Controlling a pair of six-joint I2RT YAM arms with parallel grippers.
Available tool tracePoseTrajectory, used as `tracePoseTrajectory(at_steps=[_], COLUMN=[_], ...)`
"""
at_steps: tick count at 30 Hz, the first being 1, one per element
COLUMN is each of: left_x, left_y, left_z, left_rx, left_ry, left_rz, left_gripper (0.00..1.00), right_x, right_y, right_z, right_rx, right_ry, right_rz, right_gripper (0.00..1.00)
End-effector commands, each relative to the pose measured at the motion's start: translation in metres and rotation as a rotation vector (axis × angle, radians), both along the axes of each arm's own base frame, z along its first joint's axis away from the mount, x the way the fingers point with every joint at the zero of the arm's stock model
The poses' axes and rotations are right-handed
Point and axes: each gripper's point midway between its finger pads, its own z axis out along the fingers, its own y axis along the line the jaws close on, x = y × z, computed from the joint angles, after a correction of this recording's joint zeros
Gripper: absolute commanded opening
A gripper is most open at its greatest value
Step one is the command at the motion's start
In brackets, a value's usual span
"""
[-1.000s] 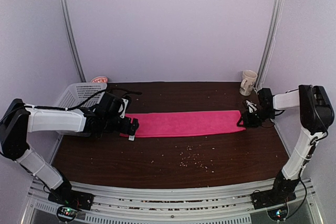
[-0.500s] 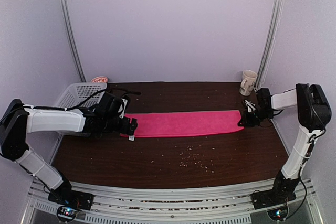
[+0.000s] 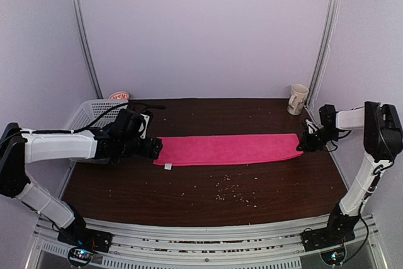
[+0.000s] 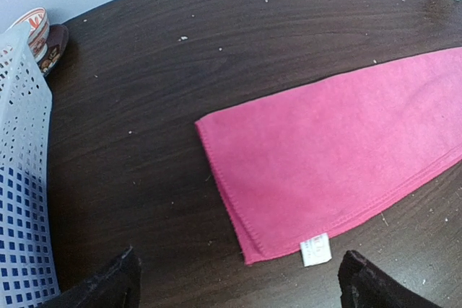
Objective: Roll the towels
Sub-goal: Pick up the towel from the center of the board, then fold the towel at the center of the board.
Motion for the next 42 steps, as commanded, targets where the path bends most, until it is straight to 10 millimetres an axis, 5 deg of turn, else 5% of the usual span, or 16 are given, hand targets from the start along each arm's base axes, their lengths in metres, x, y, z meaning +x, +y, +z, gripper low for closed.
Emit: tracePoseTrajectory(at_steps=[1, 5, 8, 13, 21, 34, 42], left_x=[-0.004, -0.007, -0.008, -0.008, -0.006, -0.006, -0.009], left_y=[0.007, 0.01, 0.009, 0.007, 0.007, 0.019, 0.03], left_z=[0.007, 0.004, 0.001, -0.006, -0.014, -0.016, -0.016], left_rx=[0.005, 0.004, -0.003, -0.004, -0.013, 0.013, 0.04], left_ry=[-0.025, -0.023, -0.022, -0.007, 0.006, 0.008, 0.006], left_rz=[0.017, 0.02, 0.021, 0.02, 0.04, 0.103, 0.134], left_gripper=[0.98, 0.98, 0.98, 0.98, 0.98, 0.98, 0.98], right_x=[0.002, 0.004, 0.006, 0.005, 0.011, 0.008, 0.006], right_y=[-0.026, -0.025, -0.001, 0.064, 0.201, 0.392, 0.456], right_z=[0.035, 0.065, 0.092, 0.122, 0.164, 0.147, 0.141], right_rx=[-0.001, -0.007, 0.049, 0.126, 0.207, 0.296, 0.358], right_ry=[-0.052, -0.121, -0.178, -0.234, -0.331, -0.307, -0.317], right_rz=[-0.022, 0.008, 0.095, 0.269, 0.519, 0.79, 0.832], right_gripper=[0.0, 0.0, 0.0, 0.0, 0.0, 0.0, 0.0])
